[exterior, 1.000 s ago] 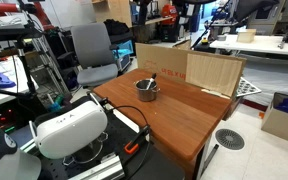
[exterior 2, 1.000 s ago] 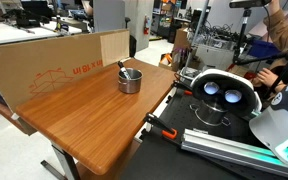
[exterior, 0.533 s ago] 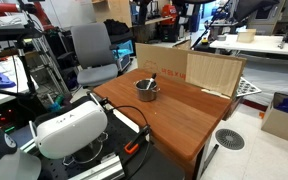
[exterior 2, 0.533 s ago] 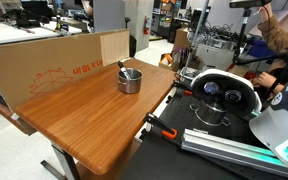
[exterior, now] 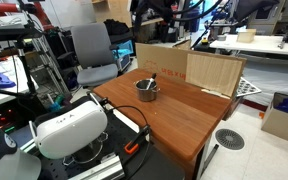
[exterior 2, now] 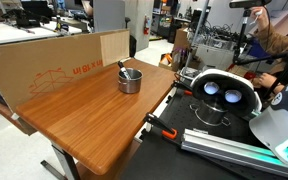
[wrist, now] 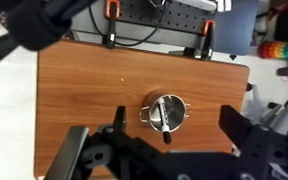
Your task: Remove the marker from the silver cup
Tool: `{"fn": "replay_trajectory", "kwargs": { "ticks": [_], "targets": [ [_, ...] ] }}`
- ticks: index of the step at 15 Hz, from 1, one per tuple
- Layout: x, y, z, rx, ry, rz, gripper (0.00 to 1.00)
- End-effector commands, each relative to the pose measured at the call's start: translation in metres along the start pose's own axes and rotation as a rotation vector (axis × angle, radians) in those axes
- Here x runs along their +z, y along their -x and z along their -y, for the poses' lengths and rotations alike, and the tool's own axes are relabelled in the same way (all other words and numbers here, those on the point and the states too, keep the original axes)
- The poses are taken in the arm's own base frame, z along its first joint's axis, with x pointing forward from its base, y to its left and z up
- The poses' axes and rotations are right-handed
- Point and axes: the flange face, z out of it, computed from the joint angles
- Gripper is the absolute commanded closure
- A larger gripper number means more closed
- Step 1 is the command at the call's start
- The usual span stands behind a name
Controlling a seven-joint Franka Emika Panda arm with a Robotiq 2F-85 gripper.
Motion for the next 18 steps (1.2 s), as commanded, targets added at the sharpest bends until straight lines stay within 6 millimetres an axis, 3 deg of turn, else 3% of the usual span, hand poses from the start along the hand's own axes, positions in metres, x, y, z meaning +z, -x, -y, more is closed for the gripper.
{"fn": "replay_trajectory", "kwargs": {
  "ticks": [1,11,18],
  "targets": [
    [0.022,-0.026,0.01,0.004,0.003,0.008,0.0],
    [0.102,-0.102,0.033,0.03,0.021,0.111,0.0],
    [0.144,-0.146,0.045,0.06,0.044,0.179,0.0]
  ]
}}
